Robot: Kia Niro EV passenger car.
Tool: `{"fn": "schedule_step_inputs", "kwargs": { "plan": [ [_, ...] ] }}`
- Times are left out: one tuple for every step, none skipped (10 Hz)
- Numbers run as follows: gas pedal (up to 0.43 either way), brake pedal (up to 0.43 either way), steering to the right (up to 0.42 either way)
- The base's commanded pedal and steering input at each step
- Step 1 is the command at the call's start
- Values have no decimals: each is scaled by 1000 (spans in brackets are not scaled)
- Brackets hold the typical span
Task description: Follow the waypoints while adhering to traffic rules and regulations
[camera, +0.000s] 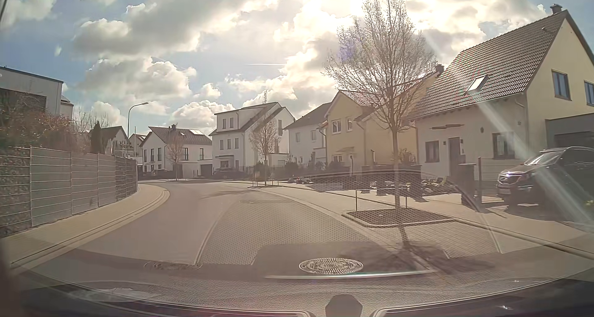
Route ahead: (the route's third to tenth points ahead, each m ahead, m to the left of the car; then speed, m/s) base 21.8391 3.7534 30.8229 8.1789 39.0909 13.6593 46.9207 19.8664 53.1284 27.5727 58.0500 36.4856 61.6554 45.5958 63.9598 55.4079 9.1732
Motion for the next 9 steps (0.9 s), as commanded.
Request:
{"fn": "schedule_step_inputs", "kwargs": {
  "plan": [
    [118,0,-72],
    [118,0,-72],
    [118,0,-72],
    [118,0,-72],
    [118,0,-74],
    [118,0,-75],
    [118,0,-77],
    [118,0,-78],
    [118,0,-78]
  ]
}}
